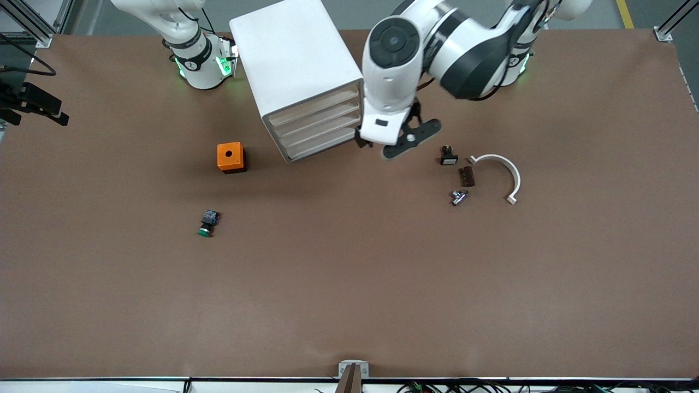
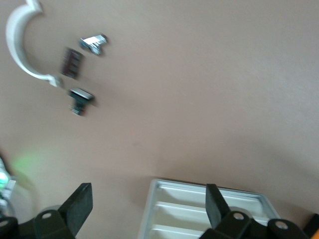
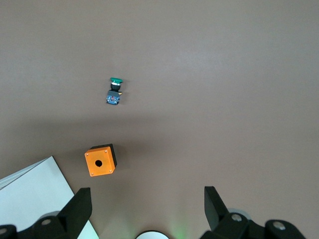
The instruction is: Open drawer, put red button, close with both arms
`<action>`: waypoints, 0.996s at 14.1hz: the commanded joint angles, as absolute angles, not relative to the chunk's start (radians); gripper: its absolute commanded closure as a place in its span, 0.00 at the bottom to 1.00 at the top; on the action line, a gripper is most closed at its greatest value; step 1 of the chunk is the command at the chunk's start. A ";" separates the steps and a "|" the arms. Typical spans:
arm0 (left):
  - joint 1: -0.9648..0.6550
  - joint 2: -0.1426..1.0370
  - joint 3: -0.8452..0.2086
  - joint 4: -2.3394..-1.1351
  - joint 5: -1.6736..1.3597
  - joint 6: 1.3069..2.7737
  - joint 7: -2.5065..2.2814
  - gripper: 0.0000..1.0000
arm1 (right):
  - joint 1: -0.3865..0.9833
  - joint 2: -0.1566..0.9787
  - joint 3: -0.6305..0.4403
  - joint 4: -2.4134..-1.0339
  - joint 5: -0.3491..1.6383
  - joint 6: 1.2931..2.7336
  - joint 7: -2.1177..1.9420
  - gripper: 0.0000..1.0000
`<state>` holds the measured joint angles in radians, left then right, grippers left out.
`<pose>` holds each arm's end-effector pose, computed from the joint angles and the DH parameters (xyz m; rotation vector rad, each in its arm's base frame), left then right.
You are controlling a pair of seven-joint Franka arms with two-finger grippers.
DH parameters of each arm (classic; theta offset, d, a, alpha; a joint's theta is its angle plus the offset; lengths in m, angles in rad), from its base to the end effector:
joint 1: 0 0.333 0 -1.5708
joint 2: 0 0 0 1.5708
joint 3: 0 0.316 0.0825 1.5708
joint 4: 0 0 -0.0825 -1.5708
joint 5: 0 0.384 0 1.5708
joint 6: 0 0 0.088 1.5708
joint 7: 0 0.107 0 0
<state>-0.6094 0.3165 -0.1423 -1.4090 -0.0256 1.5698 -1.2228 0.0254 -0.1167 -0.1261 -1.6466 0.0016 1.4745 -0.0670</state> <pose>0.4731 -0.4291 0.5125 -2.9592 -0.7189 0.2176 0.5047 -0.0549 0.6424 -3.1191 0.0504 0.0854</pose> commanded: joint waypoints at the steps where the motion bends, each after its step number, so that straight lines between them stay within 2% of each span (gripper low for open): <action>1: -0.503 0.244 -0.149 -1.436 -0.023 1.513 -1.054 0.00 | -0.008 -0.137 -0.095 -1.654 0.014 1.463 -0.075 0.00; 5: -0.372 0.163 -0.149 -1.456 -0.023 1.433 -0.815 0.00 | -0.011 -0.137 -0.094 -1.652 0.014 1.465 -0.075 0.00; 9: -0.229 0.045 -0.144 -1.567 -0.008 1.433 -0.563 0.00 | -0.009 -0.137 -0.094 -1.651 0.014 1.468 -0.075 0.00; 14: -0.016 -0.037 -0.147 -1.641 -0.008 1.445 -0.209 0.00 | -0.014 -0.137 -0.094 -1.649 0.012 1.471 -0.077 0.00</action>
